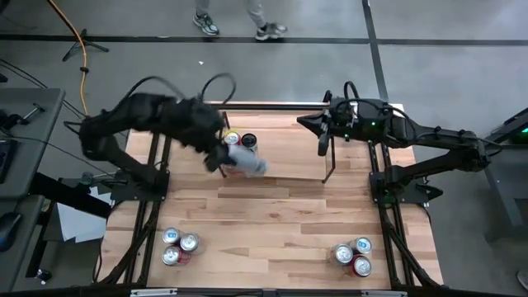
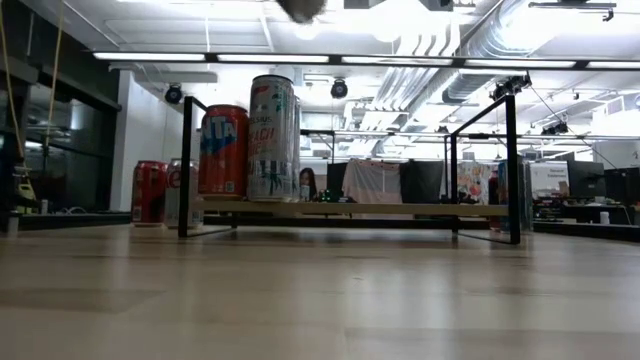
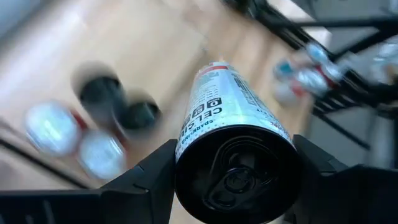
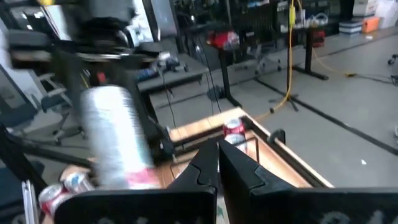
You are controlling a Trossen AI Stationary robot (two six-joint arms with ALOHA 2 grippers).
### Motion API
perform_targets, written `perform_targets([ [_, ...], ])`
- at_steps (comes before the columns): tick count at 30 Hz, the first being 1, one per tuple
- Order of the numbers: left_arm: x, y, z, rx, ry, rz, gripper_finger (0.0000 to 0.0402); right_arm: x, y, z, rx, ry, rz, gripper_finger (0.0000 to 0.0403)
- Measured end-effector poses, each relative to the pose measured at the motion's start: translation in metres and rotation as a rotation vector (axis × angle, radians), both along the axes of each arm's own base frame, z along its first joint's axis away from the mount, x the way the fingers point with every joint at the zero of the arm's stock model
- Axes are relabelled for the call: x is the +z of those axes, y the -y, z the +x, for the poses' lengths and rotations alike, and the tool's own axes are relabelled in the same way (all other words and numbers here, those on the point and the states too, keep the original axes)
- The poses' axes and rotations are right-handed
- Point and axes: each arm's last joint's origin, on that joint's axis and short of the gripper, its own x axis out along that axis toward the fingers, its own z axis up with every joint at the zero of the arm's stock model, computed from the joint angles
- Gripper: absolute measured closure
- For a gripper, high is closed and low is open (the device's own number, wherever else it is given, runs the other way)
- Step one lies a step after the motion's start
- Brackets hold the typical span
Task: Place canned beverage on shelf
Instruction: Put the white-pink soda can on the shelf aligned with the other white-pink soda cans
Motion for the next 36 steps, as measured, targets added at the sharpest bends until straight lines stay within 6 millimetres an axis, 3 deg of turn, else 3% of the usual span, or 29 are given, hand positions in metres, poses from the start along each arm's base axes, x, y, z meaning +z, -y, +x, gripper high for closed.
perform_targets([
  [7, 0.003, -0.064, 0.043, 0.110, -0.030, 0.251, 0.0220, 0.003, 0.000, 0.000, 0.000, 0.034, 0.004, 0.0402],
  [14, -0.029, -0.129, 0.054, 0.224, -0.195, 0.174, 0.0216, 0.003, 0.000, 0.000, -0.004, 0.044, 0.045, 0.0402],
  [17, -0.046, -0.148, 0.054, 0.259, -0.291, 0.103, 0.0215, 0.002, 0.000, 0.000, -0.005, 0.034, 0.049, 0.0402],
  [20, -0.059, -0.159, 0.059, 0.260, -0.343, 0.051, 0.0215, 0.001, 0.000, 0.000, -0.005, 0.024, 0.050, 0.0402],
  [28, -0.085, -0.165, 0.072, 0.198, -0.431, -0.074, 0.0215, -0.002, 0.000, 0.003, -0.006, 0.003, 0.052, 0.0402],
  [36, -0.098, -0.175, 0.081, 0.219, -0.449, -0.109, 0.0214, -0.010, 0.001, 0.013, -0.007, -0.032, 0.057, 0.0402],
])
